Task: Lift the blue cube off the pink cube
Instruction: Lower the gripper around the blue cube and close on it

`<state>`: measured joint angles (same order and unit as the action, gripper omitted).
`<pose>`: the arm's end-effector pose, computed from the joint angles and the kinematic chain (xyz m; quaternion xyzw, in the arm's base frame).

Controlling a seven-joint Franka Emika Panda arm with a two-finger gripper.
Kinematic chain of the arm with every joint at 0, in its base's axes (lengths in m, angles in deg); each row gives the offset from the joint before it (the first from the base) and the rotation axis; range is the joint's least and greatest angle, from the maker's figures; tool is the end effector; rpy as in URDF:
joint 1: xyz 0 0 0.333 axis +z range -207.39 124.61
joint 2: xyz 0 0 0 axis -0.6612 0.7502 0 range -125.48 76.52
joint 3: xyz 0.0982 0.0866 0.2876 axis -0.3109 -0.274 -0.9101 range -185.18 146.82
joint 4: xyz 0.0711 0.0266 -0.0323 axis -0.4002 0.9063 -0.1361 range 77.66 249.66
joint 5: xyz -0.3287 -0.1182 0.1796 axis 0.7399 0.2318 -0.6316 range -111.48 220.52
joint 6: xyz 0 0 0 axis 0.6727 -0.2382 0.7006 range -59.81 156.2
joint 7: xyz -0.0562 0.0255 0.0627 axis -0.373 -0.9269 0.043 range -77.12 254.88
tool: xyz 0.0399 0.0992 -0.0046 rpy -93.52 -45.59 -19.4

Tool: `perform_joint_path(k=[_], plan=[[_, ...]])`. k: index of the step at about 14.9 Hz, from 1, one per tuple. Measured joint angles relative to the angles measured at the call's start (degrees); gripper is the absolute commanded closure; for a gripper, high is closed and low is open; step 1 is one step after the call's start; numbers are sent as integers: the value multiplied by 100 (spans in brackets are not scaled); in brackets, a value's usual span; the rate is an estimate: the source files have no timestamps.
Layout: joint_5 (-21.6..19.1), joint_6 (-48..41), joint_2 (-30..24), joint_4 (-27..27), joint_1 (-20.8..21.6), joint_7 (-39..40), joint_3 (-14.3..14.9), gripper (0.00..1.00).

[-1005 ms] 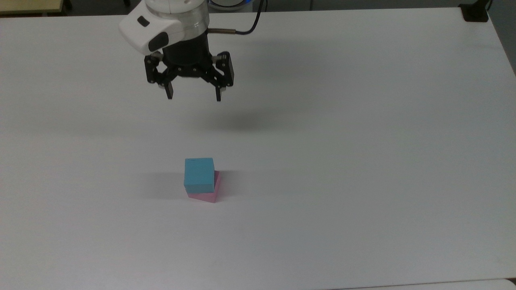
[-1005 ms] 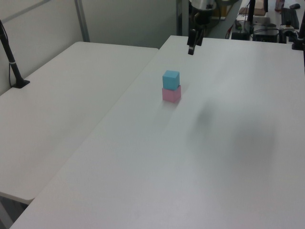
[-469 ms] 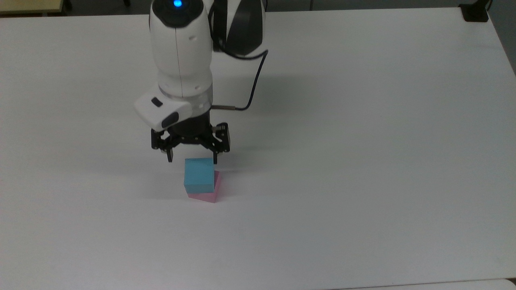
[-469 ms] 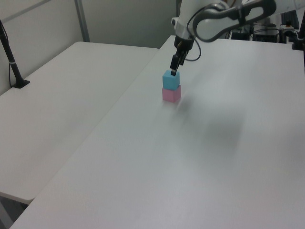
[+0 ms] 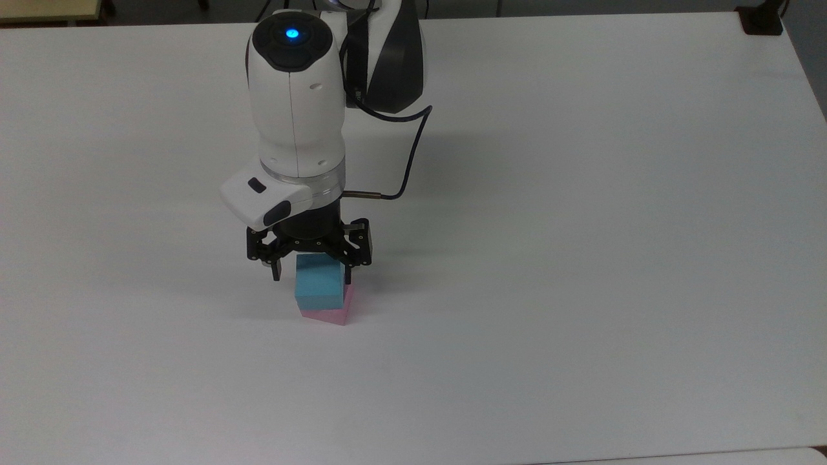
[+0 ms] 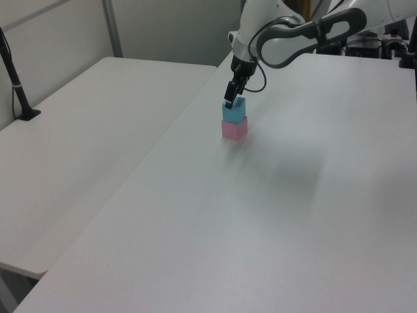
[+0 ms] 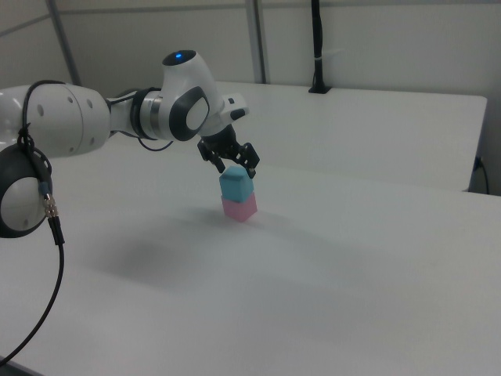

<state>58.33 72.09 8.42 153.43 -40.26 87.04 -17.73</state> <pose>0.7441 -0.0016 0.4077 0.9868 0.0020 0.1588 0.0325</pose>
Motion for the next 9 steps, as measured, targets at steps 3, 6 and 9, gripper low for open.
perform_joint_path(k=[3, 6, 9], plan=[[123, 0, 2, -12, 37, -53, -10, 66], [440, 0, 10, -28, 55, -76, -18, 69], [467, 0, 9, -54, 53, -77, -15, 69]])
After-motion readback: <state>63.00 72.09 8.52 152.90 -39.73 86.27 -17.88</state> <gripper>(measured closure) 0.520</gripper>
